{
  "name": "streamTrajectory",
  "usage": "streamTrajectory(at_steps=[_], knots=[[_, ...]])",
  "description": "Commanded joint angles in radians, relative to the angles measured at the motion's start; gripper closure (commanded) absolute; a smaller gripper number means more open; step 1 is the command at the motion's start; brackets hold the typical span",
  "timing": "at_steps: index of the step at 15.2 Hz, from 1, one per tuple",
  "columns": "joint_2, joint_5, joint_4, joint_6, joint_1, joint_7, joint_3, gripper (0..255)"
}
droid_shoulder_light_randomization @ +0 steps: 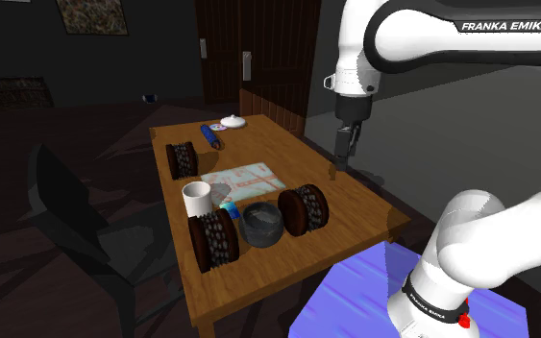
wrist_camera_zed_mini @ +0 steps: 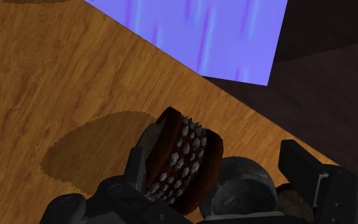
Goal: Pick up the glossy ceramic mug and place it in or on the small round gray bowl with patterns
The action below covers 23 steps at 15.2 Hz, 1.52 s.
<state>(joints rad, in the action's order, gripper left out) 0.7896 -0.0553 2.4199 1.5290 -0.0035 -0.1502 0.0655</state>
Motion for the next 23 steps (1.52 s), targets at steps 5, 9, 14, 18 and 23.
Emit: streamTrajectory(at_steps=[5,9,14,18,23], knots=[[-0.142,-0.014,-0.042,0.103,0.012,0.026,0.044,0],[-0.290,-0.015,-0.105,0.191,0.020,0.055,0.086,0],[-0.481,0.004,-0.212,0.276,0.027,0.097,0.136,0],[-0.637,0.036,-0.319,0.323,0.035,0.136,0.171,0],[-0.836,0.096,-0.483,0.352,0.054,0.190,0.203,0]])
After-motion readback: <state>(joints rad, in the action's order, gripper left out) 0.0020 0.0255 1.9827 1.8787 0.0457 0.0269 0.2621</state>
